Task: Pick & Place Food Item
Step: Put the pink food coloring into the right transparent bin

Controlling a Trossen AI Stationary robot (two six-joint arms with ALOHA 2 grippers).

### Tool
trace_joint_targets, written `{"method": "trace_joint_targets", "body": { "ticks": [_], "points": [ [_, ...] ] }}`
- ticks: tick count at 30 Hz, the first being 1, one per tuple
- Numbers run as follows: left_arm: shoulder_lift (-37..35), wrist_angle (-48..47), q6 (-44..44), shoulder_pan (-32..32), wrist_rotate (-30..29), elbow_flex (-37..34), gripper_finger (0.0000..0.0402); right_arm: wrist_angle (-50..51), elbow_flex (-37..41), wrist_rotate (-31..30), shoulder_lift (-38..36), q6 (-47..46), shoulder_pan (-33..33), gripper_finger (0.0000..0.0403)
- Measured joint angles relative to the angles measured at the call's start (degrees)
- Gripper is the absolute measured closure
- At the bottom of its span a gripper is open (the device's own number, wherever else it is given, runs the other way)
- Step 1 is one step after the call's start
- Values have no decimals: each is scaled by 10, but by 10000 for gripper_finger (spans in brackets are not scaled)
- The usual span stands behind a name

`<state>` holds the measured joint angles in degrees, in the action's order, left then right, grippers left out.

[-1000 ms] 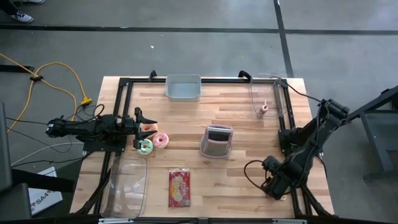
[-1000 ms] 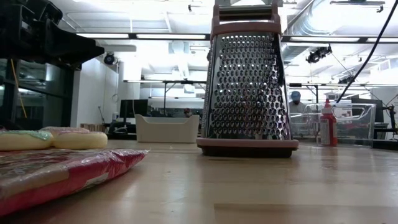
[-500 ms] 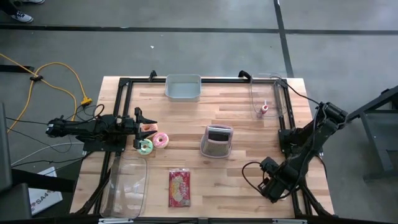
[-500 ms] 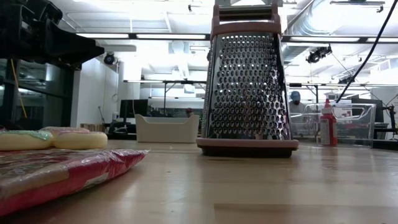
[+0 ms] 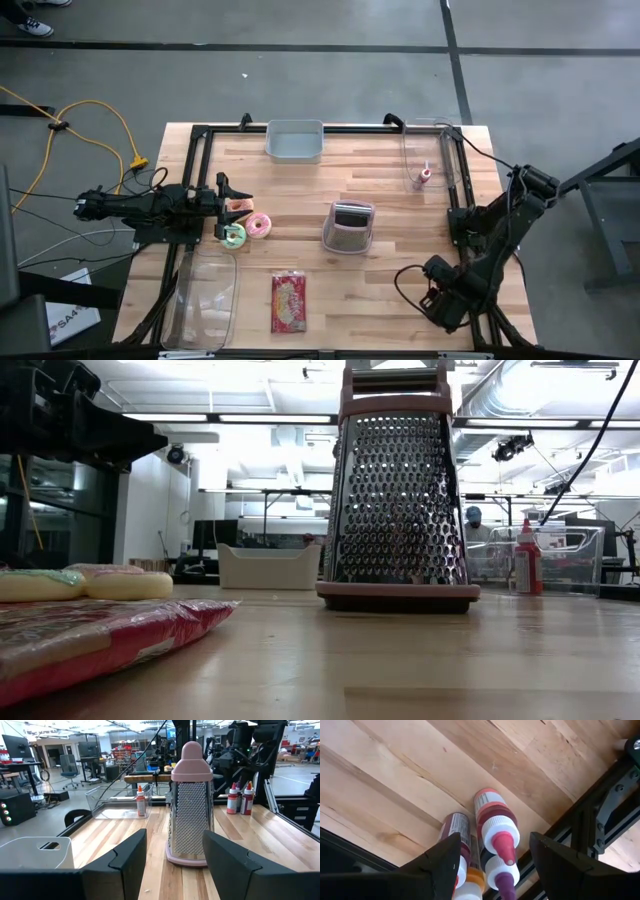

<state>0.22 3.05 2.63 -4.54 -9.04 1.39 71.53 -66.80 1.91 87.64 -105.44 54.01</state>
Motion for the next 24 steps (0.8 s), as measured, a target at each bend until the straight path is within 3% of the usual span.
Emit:
{"method": "trace_joint_targets", "body": {
  "ticks": [24],
  "points": [
    [0, 0, 0, 0, 0, 0, 214, -30, 32, 0, 0, -15, 4, 176]
  ]
}}
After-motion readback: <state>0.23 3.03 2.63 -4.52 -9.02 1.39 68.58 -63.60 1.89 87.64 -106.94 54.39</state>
